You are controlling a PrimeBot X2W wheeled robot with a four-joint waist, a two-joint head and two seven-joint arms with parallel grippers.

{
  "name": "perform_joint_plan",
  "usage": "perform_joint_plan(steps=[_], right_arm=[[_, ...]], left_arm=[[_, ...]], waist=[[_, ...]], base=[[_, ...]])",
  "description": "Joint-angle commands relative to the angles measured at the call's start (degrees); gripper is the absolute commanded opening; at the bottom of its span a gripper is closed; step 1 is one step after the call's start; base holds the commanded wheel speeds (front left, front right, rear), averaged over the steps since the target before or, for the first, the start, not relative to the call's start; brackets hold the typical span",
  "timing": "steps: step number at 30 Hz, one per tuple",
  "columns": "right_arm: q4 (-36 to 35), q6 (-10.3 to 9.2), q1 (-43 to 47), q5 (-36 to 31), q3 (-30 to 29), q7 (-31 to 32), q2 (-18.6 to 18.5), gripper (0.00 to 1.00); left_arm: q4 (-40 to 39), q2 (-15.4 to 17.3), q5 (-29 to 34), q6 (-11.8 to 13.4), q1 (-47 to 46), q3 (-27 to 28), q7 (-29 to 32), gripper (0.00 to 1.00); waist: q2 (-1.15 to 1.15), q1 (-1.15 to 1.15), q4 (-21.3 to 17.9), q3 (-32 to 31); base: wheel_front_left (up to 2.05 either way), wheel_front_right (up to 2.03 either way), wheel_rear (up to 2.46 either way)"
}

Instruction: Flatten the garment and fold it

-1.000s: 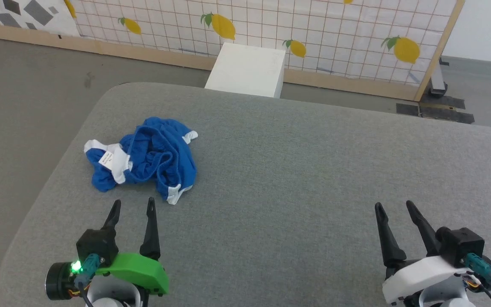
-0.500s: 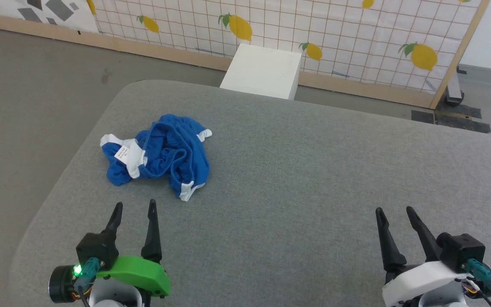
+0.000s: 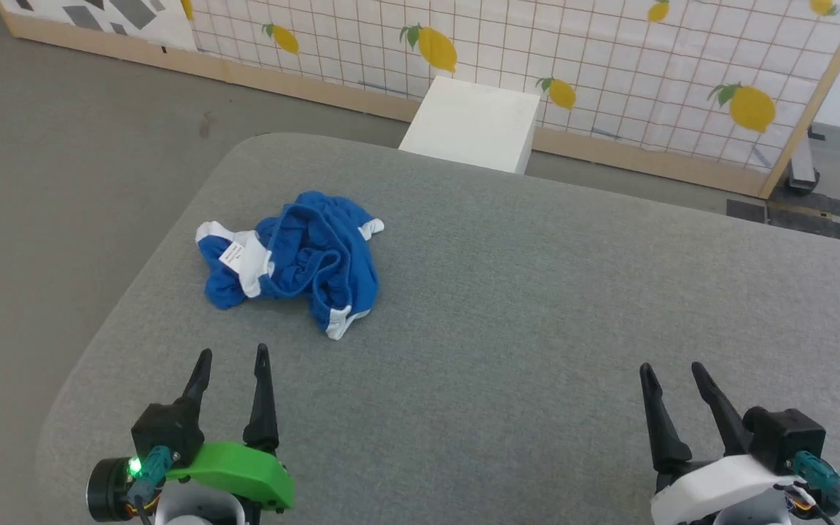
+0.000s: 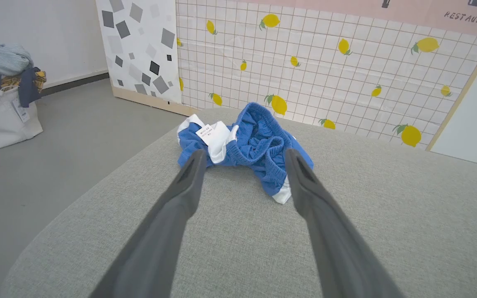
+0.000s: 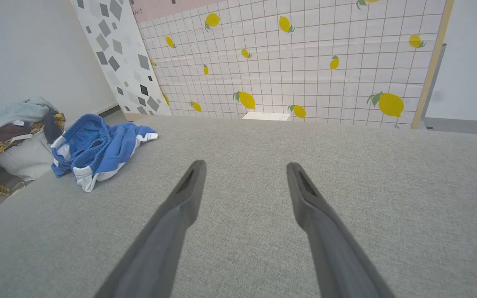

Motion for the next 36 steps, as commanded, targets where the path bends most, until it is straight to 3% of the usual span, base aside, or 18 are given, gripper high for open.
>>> perform_joint_plan(steps=[1,31,36], right_arm=[[0.53,-0.07,0.04,0.82,0.15,-0.68,-0.01,1.00],[1.86,-0.09,-0.77,-0.33,0.59,-2.25,-0.01,1.00],[1.06,-0.09,-1.47,-0.53,0.62,-1.71,-0.01,1.00]], left_arm=[[0.33,-0.25,-0.72,-0.07,0.30,-0.04,-0.65,1.00],[2.25,-0.28,0.78,0.25,-0.32,0.58,-3.01,1.00],[4.51,-0.20,-0.58,-1.66,-2.69,0.17,-2.80,1.00]], waist=[[0.00,0.00,0.31,-0.07],[0.00,0.00,2.63,0.03],[0.00,0.00,2.00,1.07]], base=[[0.00,0.00,0.00],[0.00,0.00,0.00],[0.00,0.00,0.00]])
